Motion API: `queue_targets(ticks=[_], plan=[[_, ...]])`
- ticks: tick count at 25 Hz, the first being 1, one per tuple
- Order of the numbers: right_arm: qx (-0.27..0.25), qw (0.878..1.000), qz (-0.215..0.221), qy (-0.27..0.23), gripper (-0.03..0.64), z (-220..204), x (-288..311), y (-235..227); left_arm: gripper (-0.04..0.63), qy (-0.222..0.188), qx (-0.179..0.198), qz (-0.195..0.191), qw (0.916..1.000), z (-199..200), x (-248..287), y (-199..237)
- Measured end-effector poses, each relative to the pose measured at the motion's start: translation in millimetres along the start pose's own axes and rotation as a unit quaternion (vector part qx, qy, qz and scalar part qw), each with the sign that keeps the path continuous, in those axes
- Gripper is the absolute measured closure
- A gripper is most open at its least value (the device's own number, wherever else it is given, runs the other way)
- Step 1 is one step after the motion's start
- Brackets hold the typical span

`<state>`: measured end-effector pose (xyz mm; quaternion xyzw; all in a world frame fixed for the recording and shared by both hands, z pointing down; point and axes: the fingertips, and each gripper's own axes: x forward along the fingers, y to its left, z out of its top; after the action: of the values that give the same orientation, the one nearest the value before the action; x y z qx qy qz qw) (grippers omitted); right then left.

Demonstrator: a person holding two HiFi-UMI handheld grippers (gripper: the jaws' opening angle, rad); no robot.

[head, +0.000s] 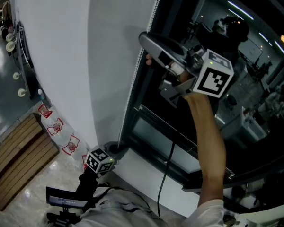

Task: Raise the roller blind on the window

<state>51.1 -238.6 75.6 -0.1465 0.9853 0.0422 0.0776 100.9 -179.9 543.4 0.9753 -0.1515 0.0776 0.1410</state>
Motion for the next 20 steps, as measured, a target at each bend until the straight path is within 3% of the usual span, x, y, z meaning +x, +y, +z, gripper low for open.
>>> queue_targets(ticks=[13, 20], plan=[[0.069, 0.994, -0.015, 0.085, 0.612, -156, -15, 17, 0.597, 0.003, -0.002, -0.004, 1.0, -3, -1, -2], [0.099, 0.99, -0.021, 0.103, 0.612, -207, -25, 28, 0.597, 0.002, 0.001, -0.004, 1.0, -2, 0, -2]])
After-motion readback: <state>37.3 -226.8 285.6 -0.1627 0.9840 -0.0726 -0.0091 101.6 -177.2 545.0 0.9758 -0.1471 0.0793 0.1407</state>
